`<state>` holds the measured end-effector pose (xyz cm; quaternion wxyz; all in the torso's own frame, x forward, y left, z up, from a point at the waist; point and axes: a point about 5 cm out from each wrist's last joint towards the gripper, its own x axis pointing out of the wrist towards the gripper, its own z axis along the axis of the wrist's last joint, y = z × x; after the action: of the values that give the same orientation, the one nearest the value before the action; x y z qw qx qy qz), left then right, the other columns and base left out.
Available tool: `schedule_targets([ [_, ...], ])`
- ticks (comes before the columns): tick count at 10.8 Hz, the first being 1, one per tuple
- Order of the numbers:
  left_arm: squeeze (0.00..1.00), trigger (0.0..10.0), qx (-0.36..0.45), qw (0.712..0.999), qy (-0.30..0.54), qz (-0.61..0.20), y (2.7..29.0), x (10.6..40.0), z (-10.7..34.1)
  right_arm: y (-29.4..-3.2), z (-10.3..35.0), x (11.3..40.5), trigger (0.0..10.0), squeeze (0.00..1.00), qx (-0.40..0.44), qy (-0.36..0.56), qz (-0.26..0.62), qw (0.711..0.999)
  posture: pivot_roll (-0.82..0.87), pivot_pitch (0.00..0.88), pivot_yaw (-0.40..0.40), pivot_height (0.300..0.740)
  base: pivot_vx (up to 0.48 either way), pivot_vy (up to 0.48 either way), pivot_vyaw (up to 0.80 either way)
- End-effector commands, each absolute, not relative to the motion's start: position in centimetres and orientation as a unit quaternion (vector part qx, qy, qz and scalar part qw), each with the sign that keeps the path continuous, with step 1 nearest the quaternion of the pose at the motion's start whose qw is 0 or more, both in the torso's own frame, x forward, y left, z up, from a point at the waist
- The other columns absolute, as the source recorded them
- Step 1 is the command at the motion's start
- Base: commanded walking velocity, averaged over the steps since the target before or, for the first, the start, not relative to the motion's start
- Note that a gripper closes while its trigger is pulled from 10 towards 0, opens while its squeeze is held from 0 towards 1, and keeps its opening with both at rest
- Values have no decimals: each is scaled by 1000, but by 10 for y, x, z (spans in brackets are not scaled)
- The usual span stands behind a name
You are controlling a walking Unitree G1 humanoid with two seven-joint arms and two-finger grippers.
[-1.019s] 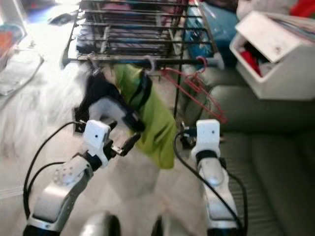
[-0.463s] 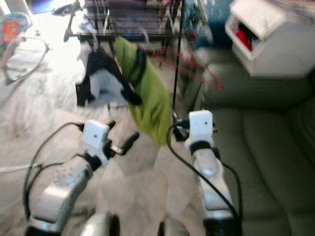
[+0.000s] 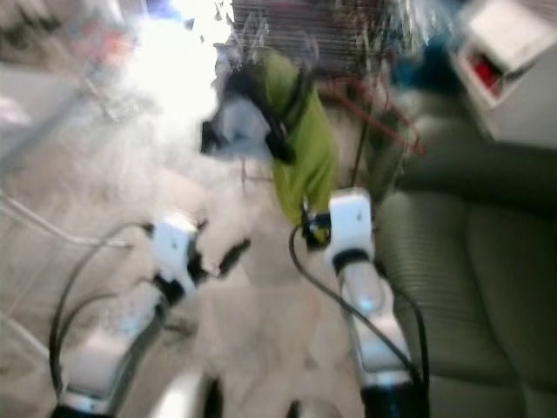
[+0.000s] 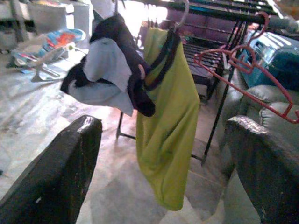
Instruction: Hang hanger
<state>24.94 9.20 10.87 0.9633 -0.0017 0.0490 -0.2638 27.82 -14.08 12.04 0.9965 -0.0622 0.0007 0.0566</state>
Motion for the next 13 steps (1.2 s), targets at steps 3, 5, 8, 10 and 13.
schedule_targets([
  [3, 0, 10000, 22, 976, 27, -214, 100, 261, 116, -138, 124, 280, 10000, 1000, -49, -6, 70, 996, 3, 90, -51, 740, 0, 0, 800],
  [5, 0, 10000, 61, 984, 10, -165, 111, 266, 119, -139, 125, 281, 10000, 992, -46, -11, 71, 996, 5, 92, -52, 740, 0, 0, 797],
  [8, 0, 10000, 64, 993, 17, -93, 126, 271, 118, -142, 127, 286, 10000, 996, -46, -13, 69, 996, 7, 93, -53, 740, 0, 0, 794],
  [10, 0, 10000, 62, 997, 19, -45, 136, 276, 119, -144, 128, 288, 10000, 996, -47, -15, 68, 996, 7, 93, -52, 740, 0, 0, 794],
  [13, 0, 10000, 10, 998, 54, 26, 150, 280, 114, -143, 128, 290, 10000, 996, -46, -17, 67, 997, 8, 89, -49, 740, 0, 0, 794],
])
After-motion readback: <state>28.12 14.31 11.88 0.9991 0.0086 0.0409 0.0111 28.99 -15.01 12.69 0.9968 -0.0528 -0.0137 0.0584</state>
